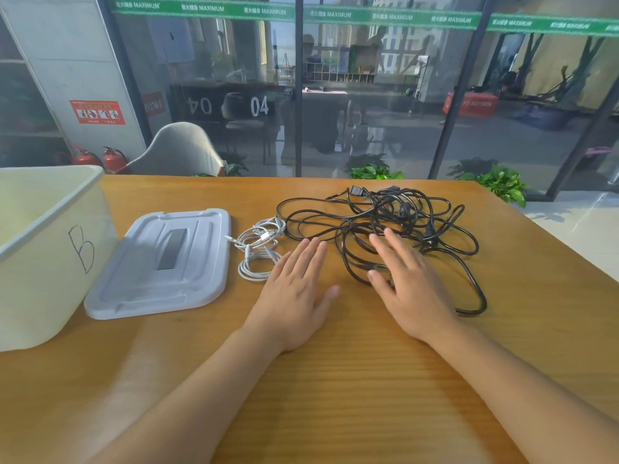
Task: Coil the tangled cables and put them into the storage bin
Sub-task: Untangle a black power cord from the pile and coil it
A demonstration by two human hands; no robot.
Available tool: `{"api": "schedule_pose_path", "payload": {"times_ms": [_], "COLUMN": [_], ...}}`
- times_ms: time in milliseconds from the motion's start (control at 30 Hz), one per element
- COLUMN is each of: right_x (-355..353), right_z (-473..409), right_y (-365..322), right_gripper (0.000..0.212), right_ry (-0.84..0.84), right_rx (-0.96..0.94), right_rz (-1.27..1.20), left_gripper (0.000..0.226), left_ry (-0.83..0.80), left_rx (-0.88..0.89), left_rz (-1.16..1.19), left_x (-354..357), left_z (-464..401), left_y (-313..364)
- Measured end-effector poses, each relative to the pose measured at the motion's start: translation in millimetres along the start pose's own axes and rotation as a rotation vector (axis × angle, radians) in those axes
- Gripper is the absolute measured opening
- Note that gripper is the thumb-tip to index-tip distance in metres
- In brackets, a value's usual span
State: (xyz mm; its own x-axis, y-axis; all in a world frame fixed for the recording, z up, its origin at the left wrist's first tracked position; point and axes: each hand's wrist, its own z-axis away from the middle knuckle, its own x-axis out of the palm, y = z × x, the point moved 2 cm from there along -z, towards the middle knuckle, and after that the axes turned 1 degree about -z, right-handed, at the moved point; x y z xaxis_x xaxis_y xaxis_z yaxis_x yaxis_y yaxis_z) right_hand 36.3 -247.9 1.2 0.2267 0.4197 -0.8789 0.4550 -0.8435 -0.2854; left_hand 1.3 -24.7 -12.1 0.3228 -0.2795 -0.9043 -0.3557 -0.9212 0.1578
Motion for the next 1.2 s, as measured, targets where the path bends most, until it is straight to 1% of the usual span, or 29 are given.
{"api": "schedule_pose_path", "payload": {"times_ms": [100,167,267,333,367,467,567,633,667,733,767,800,833,967,1100,1200], "right_x": [-5,-9,-16,-18,-19,-22,-26,-29,-30,-31,-32,-33,-34,-35,-32,-32], "right_z": [5,9,8,5,4,1,-2,-3,-4,-6,-7,-7,-7,-7,-5,-5], "right_y": [23,32,41,46,48,55,59,62,63,69,73,76,80,84,81,72], "right_gripper": [0.059,0.058,0.055,0.052,0.052,0.052,0.049,0.047,0.048,0.049,0.050,0.051,0.051,0.051,0.044,0.033], "right_ry": [-0.143,-0.195,-0.211,-0.207,-0.201,-0.173,-0.135,-0.099,-0.076,-0.024,-0.001,0.016,0.031,0.058,0.043,0.140], "right_rx": [0.060,0.075,0.111,0.133,0.143,0.161,0.173,0.179,0.188,0.230,0.257,0.285,0.310,0.349,0.297,0.213], "right_rz": [-0.197,-0.368,-0.597,-0.637,-0.626,-0.535,-0.443,-0.336,-0.277,-0.182,-0.155,-0.139,-0.125,-0.071,-0.059,-0.083], "left_gripper": [0.076,0.076,0.075,0.071,0.065,0.035,0.023,0.005,0.015,0.050,0.063,0.070,0.070,0.058,0.044,0.039], "left_ry": [0.009,0.011,0.003,-0.003,0.003,0.072,0.137,0.137,0.134,0.103,0.093,0.074,0.053,-0.001,0.022,-0.031], "left_rx": [-0.023,-0.039,-0.056,-0.078,-0.088,-0.110,-0.143,-0.176,-0.205,-0.261,-0.284,-0.300,-0.306,-0.292,-0.250,-0.147], "left_rz": [0.067,0.091,0.108,0.089,0.086,0.144,0.197,0.215,0.237,0.330,0.361,0.377,0.368,0.328,0.323,0.382], "left_x": [6,11,17,20,20,16,11,10,10,10,10,10,9,6,1,-1], "left_z": [-13,-23,-33,-37,-38,-40,-36,-34,-33,-30,-29,-28,-27,-25,-24,-25], "left_y": [16,27,39,41,40,37,31,27,26,21,18,16,13,10,15,21]}}
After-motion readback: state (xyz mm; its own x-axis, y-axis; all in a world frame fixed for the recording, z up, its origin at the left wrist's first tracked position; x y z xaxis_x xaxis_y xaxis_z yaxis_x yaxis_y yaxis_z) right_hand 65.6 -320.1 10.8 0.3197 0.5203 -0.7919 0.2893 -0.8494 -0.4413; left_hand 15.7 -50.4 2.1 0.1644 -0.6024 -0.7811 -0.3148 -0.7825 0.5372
